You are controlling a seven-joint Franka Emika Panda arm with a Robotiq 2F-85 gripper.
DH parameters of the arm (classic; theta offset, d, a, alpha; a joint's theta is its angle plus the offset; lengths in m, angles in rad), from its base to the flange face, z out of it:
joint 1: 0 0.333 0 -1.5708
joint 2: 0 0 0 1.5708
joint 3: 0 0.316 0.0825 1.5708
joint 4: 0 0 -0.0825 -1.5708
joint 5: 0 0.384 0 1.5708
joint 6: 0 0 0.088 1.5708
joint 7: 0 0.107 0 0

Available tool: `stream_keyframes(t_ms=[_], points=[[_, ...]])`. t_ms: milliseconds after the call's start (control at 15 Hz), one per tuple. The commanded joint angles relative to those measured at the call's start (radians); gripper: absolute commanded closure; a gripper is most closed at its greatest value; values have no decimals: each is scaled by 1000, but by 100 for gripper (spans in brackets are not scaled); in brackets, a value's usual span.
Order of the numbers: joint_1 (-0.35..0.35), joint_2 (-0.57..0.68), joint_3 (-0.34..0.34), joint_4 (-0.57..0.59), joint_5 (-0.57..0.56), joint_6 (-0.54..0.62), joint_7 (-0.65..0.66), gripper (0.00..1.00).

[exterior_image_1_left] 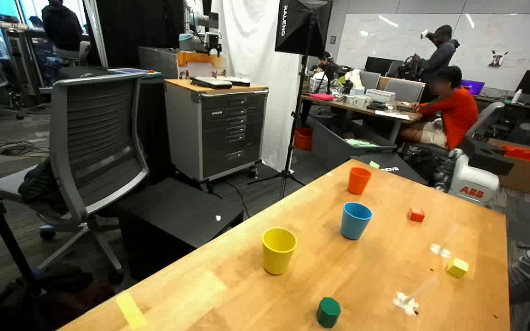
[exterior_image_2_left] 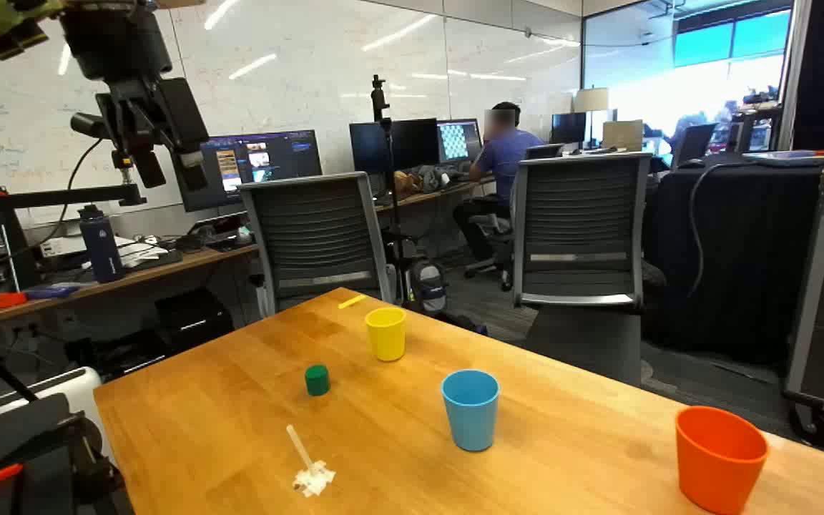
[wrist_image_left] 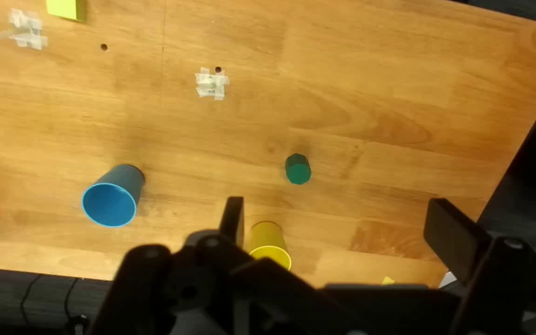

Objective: Put the yellow cup in the blue cup then pick the orange cup and put it in the yellow cup

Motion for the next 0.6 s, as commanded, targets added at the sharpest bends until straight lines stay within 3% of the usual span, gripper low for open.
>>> stream_keyframes(t_ms=[0, 467, 533], points=[[-3, 0, 3, 3, 2, -3, -1, 0], [-10, 32, -3, 21, 1, -10, -7, 0], [-52, 106, 66, -15, -33, 81, 139, 0]])
